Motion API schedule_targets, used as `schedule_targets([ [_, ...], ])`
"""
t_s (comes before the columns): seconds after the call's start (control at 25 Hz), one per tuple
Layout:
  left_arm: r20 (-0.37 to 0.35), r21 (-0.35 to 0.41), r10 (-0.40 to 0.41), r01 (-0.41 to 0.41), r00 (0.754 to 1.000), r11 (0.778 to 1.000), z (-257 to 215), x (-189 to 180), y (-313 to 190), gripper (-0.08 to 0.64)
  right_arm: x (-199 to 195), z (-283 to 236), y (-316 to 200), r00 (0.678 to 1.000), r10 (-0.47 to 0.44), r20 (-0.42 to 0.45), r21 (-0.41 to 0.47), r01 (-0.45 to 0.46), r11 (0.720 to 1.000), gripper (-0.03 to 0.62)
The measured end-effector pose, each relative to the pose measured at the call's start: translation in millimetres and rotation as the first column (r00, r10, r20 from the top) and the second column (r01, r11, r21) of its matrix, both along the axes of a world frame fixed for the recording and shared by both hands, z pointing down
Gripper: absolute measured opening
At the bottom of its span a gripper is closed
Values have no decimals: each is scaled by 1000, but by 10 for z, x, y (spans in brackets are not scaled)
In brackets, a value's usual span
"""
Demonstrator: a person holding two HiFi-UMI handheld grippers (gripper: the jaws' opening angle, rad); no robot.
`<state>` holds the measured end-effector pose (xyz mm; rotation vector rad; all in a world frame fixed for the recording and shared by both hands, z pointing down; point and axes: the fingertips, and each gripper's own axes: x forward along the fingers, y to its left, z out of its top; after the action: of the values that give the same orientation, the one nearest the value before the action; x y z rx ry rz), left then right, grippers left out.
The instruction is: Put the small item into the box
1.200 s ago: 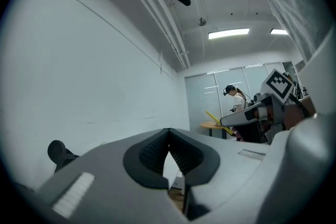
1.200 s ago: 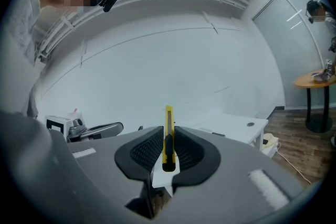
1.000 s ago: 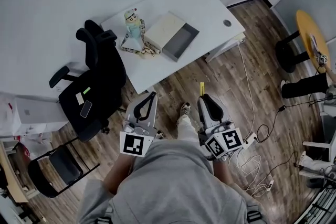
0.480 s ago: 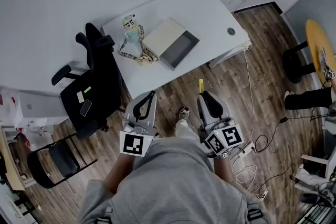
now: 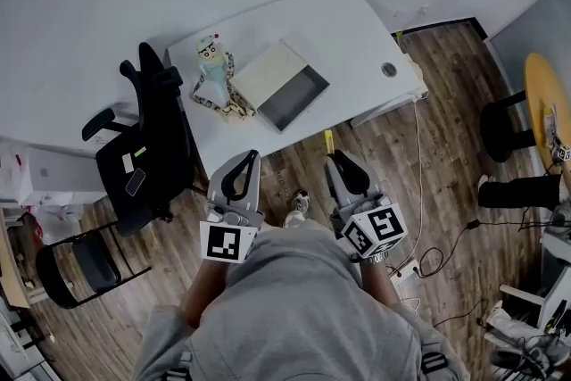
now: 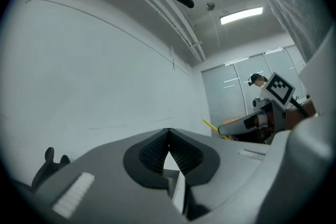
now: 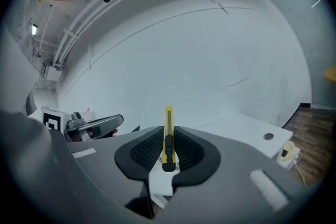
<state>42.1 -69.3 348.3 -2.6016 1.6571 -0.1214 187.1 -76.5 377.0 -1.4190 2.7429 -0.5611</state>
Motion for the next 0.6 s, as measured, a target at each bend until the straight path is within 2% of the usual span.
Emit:
schedule_targets([
  [0.2, -6, 6, -20, 21, 1000, 1000, 1, 127, -132, 3, 80, 19, -180, 999, -40, -8, 2, 40, 999, 81],
  [0.6, -8, -5, -24, 24, 1000, 1000, 50, 173, -399, 3, 99, 142, -500, 998, -51, -22, -26, 50, 998, 81],
])
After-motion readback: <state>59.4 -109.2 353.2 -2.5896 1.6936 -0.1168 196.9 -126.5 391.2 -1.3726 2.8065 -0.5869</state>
